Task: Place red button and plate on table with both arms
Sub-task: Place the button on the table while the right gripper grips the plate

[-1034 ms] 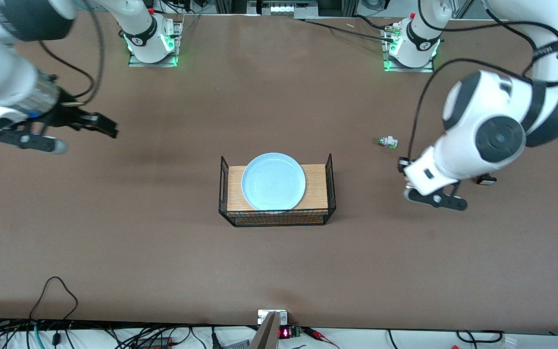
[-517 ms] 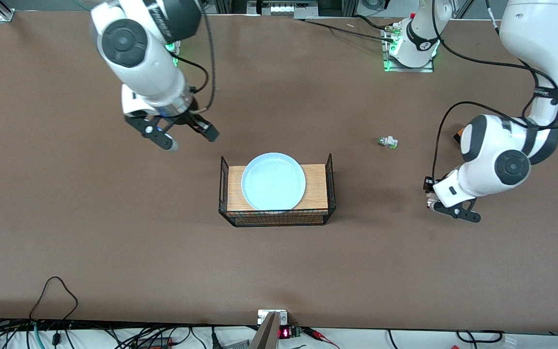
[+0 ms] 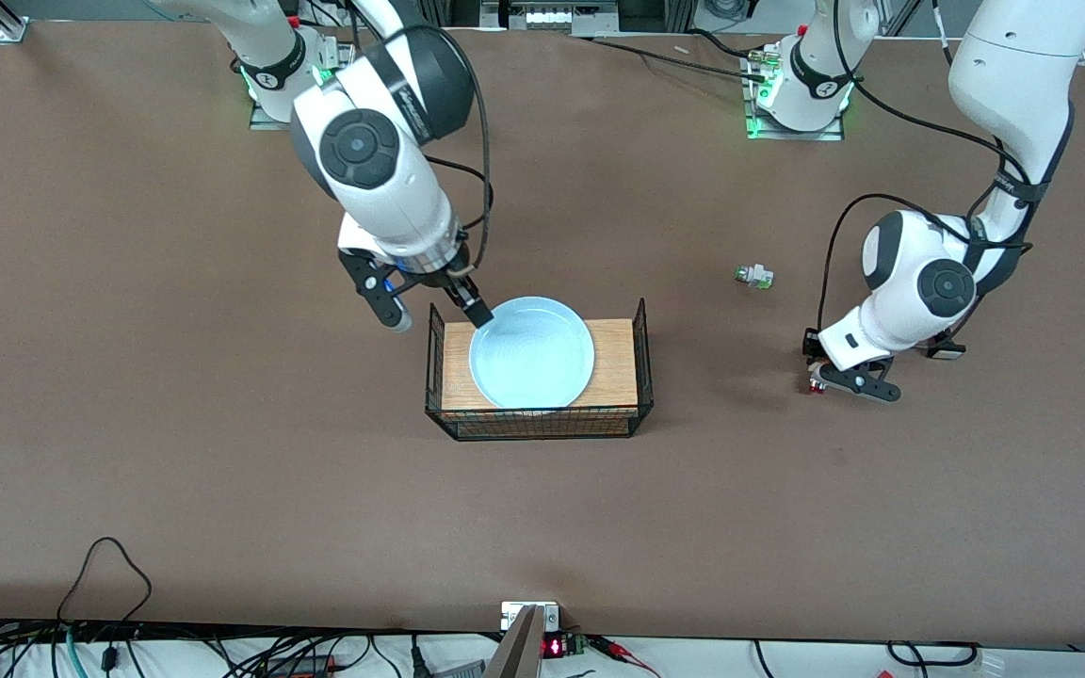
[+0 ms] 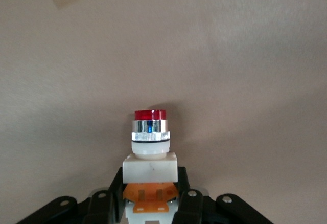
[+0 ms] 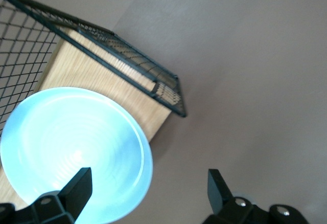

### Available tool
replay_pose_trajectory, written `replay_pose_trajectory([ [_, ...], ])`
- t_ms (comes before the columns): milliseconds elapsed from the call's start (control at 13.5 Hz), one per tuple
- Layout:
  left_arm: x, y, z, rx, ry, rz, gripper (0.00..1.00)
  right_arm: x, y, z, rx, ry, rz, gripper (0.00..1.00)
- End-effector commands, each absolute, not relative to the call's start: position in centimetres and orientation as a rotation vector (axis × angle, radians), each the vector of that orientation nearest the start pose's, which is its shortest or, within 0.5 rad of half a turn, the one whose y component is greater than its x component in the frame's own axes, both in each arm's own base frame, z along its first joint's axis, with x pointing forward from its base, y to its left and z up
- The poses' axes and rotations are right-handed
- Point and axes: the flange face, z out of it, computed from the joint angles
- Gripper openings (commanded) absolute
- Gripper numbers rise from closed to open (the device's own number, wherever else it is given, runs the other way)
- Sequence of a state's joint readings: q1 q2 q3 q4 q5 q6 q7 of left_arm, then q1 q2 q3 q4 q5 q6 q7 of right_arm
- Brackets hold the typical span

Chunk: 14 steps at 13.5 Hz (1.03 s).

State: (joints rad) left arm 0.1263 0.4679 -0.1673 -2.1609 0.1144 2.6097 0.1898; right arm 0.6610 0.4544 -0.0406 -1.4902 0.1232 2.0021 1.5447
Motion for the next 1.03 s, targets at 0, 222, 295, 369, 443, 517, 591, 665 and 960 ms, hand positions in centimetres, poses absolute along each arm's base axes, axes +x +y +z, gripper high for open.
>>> replay_pose_trajectory([
  [0,55.9,-2.1,18.3,-3.099,0.57,-0.021,0.84,56.5,42.8,40.2,-2.64,1.459,0.071,1.0],
  [222,57.5,-1.6,21.6,-3.079,0.597,-0.042,1.0,56.6,43.6,37.9,-2.652,1.449,0.062,1.0],
  [295,58.2,-1.7,23.4,-3.079,0.585,0.014,1.0,56.5,43.6,37.2,-2.663,1.45,0.067,1.0],
  [369,59.4,-1.9,25.9,-3.075,0.581,0.061,1.0,56.5,43.7,36.4,-2.667,1.459,0.079,1.0],
  [443,60.5,-2.1,28.3,-3.077,0.575,0.153,1.0,56.5,43.8,35.9,-2.674,1.46,0.08,1.0],
  [517,61.5,-2.4,30.9,-3.074,0.551,0.258,1.0,56.6,43.8,35.3,-2.678,1.465,0.083,1.0],
  [591,61.8,-3.0,33.3,-3.072,0.469,0.364,1.0,56.5,43.9,35.3,-2.675,1.46,0.082,0.96],
  [665,62.2,-3.5,35.5,-3.069,0.38,0.413,1.0,56.6,43.9,35.4,-2.668,1.457,0.075,0.82],
  [960,63.0,-4.1,47.2,-3.052,0.244,0.5,1.0,56.7,43.9,34.7,-2.678,1.453,0.065,0.27],
])
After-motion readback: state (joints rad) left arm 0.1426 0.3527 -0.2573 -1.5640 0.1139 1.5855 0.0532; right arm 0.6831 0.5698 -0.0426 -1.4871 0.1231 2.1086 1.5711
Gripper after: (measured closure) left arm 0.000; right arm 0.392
